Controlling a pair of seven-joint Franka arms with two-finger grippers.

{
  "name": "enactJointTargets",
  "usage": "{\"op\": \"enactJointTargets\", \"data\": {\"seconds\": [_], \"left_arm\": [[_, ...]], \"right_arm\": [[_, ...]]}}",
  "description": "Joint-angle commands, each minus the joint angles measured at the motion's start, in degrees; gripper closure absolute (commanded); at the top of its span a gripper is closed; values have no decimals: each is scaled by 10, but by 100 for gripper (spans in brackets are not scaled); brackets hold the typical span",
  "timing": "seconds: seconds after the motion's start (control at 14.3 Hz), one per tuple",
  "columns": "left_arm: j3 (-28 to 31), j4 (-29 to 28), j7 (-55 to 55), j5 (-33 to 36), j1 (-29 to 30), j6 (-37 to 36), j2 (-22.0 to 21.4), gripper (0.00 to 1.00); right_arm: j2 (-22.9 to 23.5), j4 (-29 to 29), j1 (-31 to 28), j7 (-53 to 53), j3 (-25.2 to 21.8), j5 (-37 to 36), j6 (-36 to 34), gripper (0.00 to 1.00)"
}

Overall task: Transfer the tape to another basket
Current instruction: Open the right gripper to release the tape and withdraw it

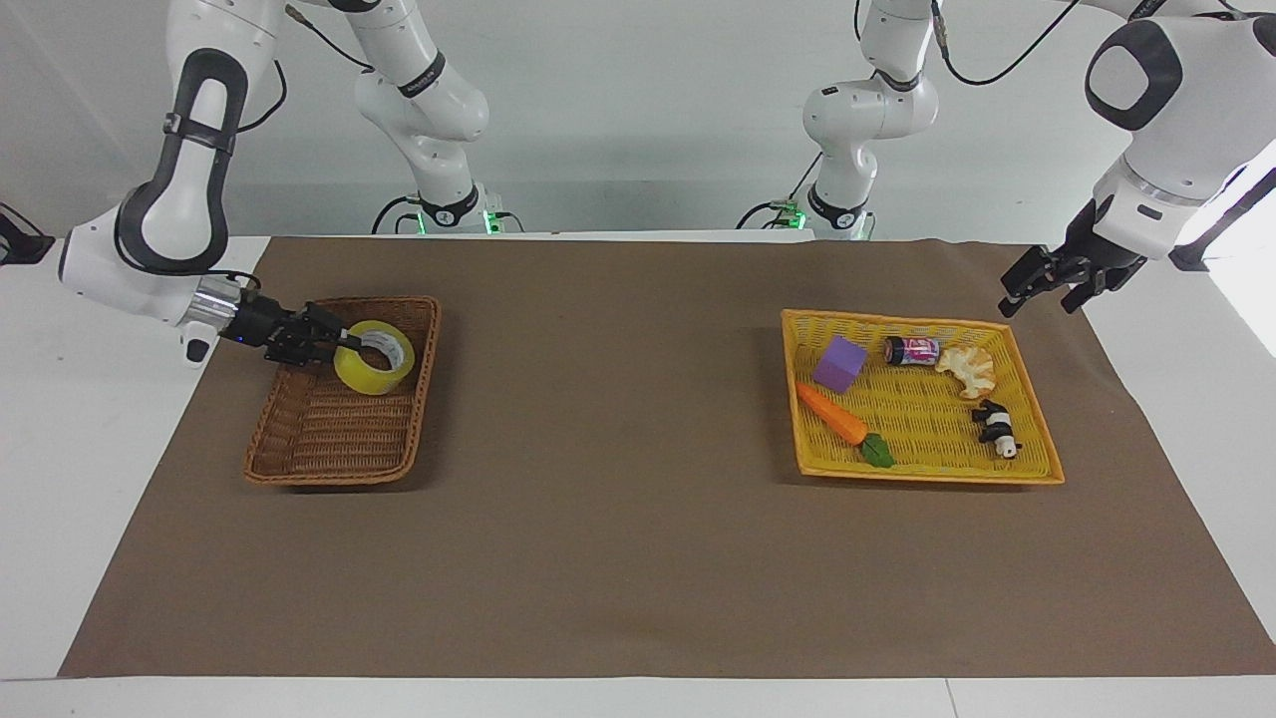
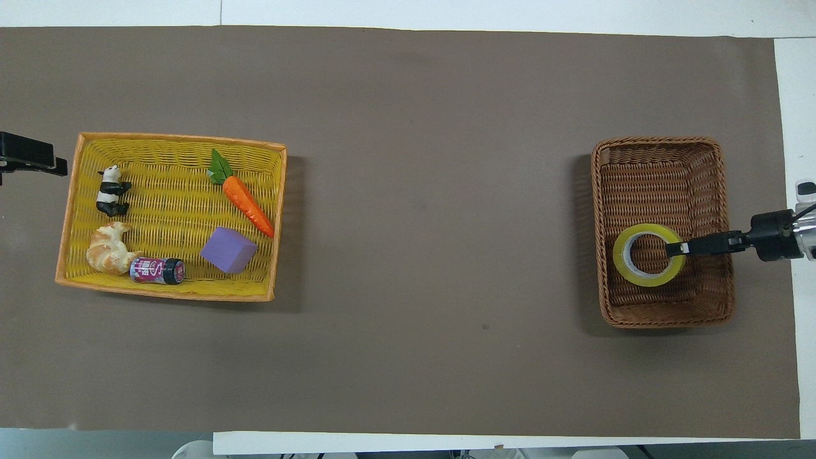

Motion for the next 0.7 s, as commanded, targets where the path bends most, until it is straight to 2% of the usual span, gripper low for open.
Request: {"op": "enactJointTargets", "data": {"seconds": [0.0,0.07,0.14,0.28,0.63], "left_arm": [[-2,-6,5,13,0,-4,-6,0],[-2,-6,5,13,0,-4,-6,0],[-2,-6,5,13,0,-4,-6,0],[-4,-3,5,13,-6,-4,-6,0],[-4,0,7,30,0,-13,-8,0]], "right_arm": [[-9,-13,0,-12,4,-33,28,52],[-9,-12,0,-11,4,-37,30,8],[-7,-8,0,-12,4,-40,33,0],[-6,15,1,-11,4,-68,36,0],[-23,91,50,3,5,-154,36,0]]}}
